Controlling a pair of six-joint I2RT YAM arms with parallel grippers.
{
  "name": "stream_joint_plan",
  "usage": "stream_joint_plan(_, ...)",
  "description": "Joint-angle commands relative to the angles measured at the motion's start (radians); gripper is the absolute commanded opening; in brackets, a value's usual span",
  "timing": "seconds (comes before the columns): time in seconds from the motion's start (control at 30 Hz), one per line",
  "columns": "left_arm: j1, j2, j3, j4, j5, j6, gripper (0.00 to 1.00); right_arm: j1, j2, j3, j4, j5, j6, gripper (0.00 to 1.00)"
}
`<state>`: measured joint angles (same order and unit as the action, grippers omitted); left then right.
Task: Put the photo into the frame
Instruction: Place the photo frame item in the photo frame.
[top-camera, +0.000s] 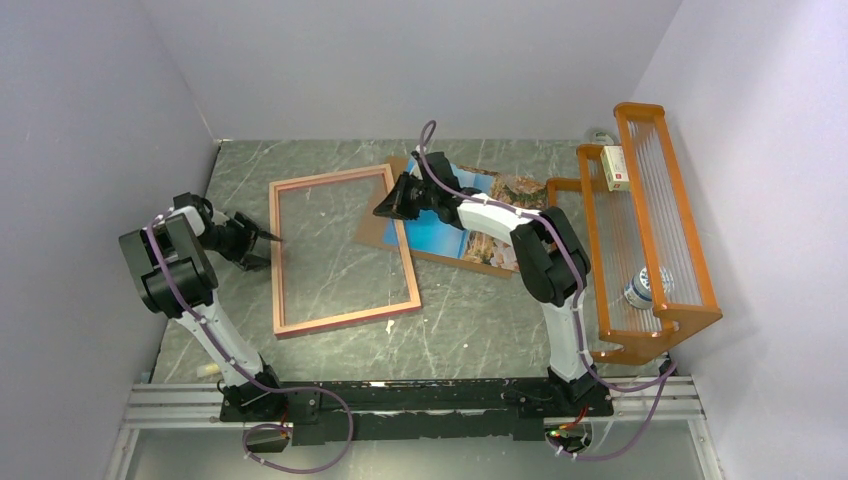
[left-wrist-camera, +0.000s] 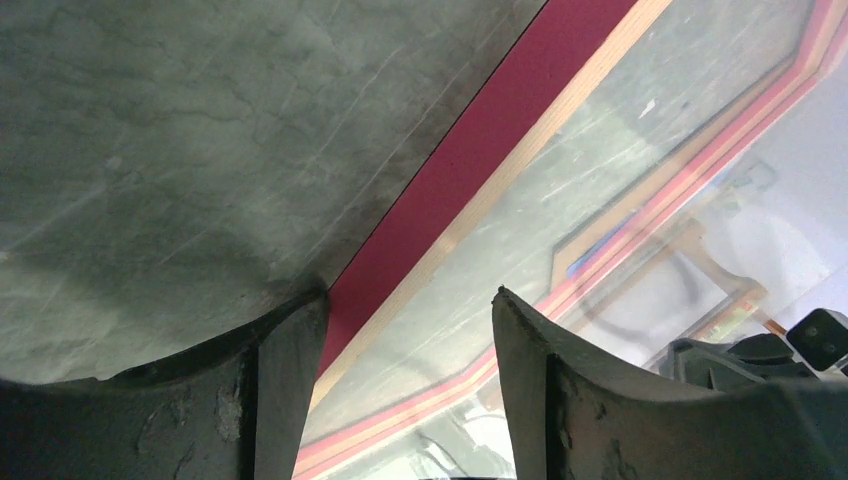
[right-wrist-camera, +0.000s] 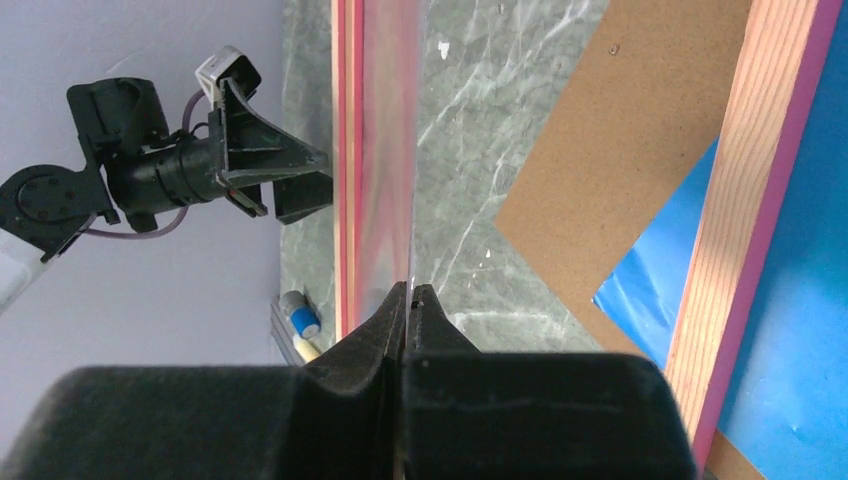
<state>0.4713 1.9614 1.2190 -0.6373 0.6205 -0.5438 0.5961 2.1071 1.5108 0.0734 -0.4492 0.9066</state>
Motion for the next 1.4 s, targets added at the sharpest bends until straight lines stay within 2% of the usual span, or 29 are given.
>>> stream_joint_plan(0.0, -0.035, 0.072, -0.024, -0.009, -0.122, 0.053, 0.68, -0.013, -0.052, 0.000, 0.098, -0.032, -0.012, 0.00)
stream_joint_plan(0.5, -0.046, 0.082, -0.019, -0.013, -0.131, 0.053, 0.68, -0.012, -0.072, -0.102, 0.340, -0.098, -0.002, 0.00)
stream_joint_plan(0.73, -0.046, 0.078, -0.015, -0.019, -0.159, 0.048, 0.64, -0.005, -0.103, -0.143, 0.395, -0.115, -0.006, 0.00)
stream_joint_plan(1.1, -0.046, 0.059, -0.027, -0.007, -0.165, 0.026, 0.62, 0.001, -0.116, -0.151, 0.424, -0.124, -0.002, 0.00)
stream_joint_plan(1.37, -0.046, 0.063, -0.024, -0.011, -0.162, 0.028, 0.62, 0.002, -0.081, -0.108, 0.363, -0.086, -0.004, 0.00)
